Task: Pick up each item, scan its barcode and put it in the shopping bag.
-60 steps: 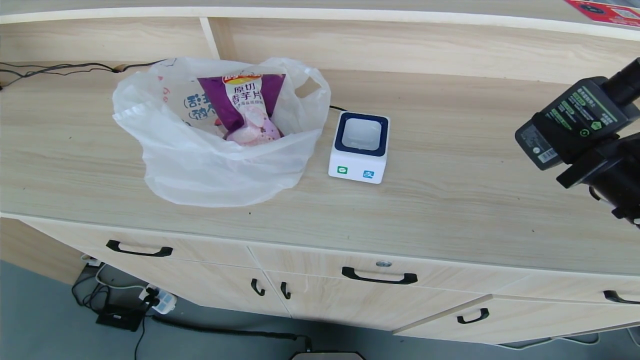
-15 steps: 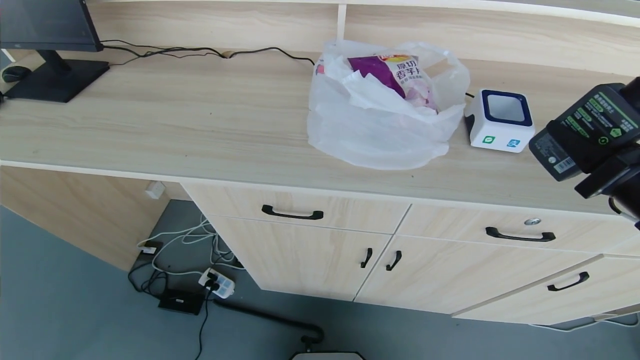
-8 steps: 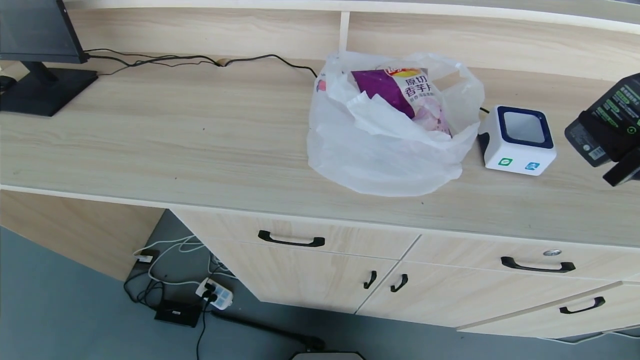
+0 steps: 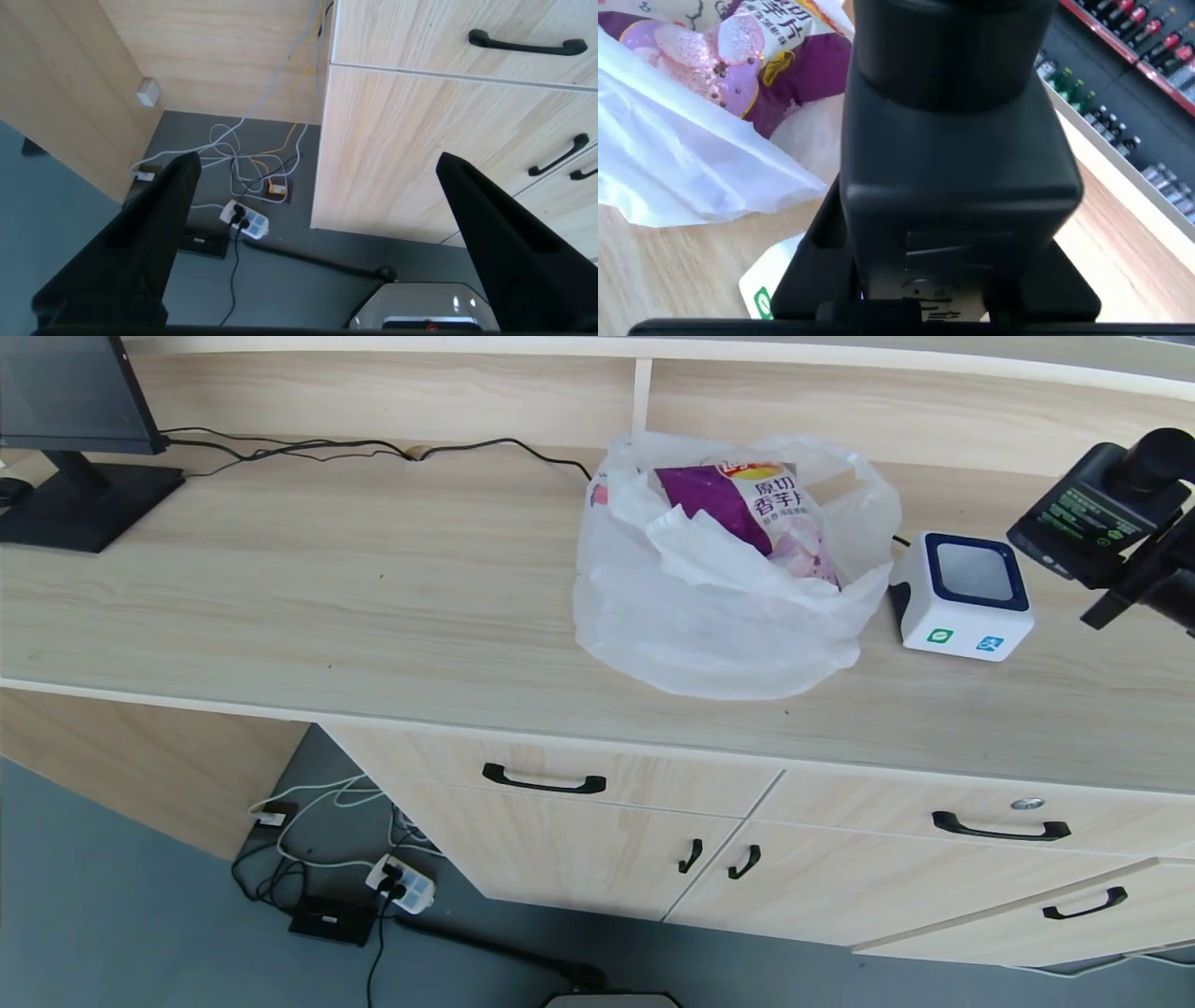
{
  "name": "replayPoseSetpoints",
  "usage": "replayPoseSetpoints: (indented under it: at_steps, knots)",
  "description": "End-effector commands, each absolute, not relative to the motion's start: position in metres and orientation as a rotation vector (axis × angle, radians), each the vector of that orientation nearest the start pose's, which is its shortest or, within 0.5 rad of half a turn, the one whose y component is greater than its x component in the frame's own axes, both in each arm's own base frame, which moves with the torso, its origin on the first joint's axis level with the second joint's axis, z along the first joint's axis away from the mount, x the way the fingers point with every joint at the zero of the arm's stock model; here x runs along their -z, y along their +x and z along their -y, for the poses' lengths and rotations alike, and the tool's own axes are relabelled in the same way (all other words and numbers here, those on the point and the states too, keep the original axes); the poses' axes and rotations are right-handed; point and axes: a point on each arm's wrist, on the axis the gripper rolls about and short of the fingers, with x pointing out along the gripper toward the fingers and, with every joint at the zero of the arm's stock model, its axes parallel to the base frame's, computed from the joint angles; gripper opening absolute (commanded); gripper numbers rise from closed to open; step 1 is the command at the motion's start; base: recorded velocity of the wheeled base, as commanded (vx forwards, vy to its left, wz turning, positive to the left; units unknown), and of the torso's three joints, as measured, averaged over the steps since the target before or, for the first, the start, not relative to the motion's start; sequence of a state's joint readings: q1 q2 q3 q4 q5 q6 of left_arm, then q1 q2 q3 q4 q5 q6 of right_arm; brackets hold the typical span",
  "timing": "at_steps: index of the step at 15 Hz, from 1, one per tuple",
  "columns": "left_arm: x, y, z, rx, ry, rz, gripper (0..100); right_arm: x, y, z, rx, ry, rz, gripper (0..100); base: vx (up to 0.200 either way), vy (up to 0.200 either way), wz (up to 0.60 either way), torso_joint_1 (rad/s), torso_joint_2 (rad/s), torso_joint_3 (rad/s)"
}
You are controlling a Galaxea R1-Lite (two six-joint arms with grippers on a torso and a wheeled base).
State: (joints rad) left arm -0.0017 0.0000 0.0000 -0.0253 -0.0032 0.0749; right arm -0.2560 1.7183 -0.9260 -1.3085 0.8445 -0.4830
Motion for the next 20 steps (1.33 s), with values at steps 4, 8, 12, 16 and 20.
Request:
replayPoseSetpoints:
  at_steps: [4,8,12,16,20]
  knots:
    - [-0.078,-0.023,0.000,0.002,0.064,0.025,100,-0.262,0.336,0.067,-0.546,-0.793,0.608,0,0.000,0.000,0.00,0.000,0.00,0.000]
    - [-0.078,-0.023,0.000,0.002,0.069,0.026,100,-0.249,0.351,0.070,-0.583,-0.800,0.595,0,0.000,0.000,0.00,0.000,0.00,0.000]
    - [-0.078,-0.023,0.000,0.004,0.074,0.026,100,-0.262,0.360,0.078,-0.569,-0.844,0.644,0,0.000,0.000,0.00,0.000,0.00,0.000]
    - [-0.078,-0.023,0.000,0.004,0.072,0.026,100,-0.271,0.358,0.078,-0.556,-0.857,0.668,0,0.000,0.000,0.00,0.000,0.00,0.000]
    - [-0.078,-0.023,0.000,0.004,0.074,0.026,100,-0.296,0.330,0.069,-0.454,-0.766,0.674,0,0.000,0.000,0.00,0.000,0.00,0.000]
